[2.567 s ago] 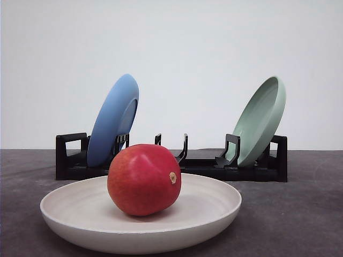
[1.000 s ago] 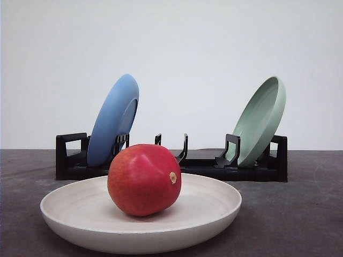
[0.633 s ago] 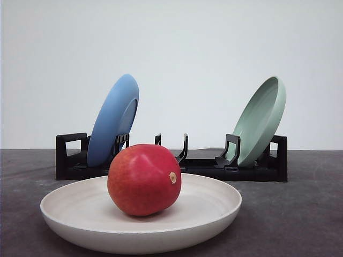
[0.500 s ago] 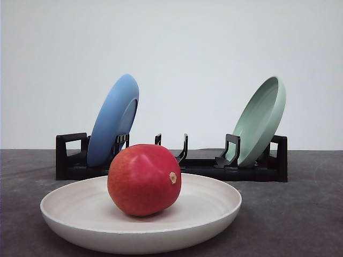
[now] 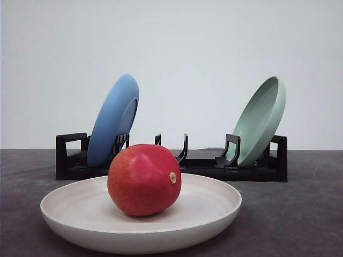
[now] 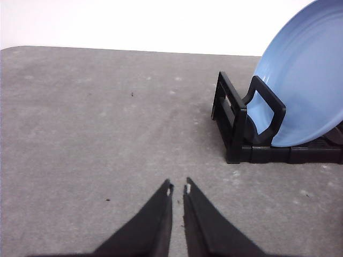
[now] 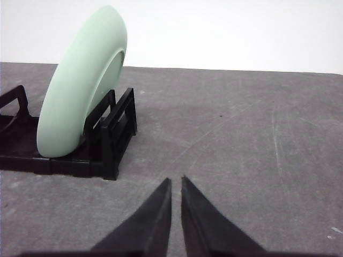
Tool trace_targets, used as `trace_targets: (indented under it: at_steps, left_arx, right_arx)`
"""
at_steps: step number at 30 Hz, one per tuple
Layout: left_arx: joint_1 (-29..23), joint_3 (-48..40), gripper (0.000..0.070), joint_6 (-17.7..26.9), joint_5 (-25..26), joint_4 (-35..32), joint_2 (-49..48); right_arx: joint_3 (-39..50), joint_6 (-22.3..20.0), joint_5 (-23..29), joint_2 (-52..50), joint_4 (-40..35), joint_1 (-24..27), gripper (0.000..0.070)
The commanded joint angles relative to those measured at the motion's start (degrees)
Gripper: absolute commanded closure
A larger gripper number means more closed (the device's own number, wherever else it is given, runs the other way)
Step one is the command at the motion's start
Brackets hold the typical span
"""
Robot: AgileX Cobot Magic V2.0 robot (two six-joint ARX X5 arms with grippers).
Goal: Place pomegranate in white plate
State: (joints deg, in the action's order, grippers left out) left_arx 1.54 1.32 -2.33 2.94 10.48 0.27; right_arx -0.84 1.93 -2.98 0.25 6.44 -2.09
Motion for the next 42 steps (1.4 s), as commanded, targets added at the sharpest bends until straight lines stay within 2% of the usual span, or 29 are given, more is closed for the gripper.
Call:
trace_targets:
  at_steps: [1, 42]
  left_arx:
    - [0.0, -0.6, 0.0683, 0.8, 0.1, 0.2, 0.0]
    - [0.0, -0.6, 0.0683, 0.8, 0.1, 0.2, 0.0]
  right_arx:
    - [0.2, 0.7, 0.1, 0.0, -0.7, 0.1, 0.0671]
    - [0.2, 0.7, 0.1, 0.0, -0.7, 0.1, 0.0671]
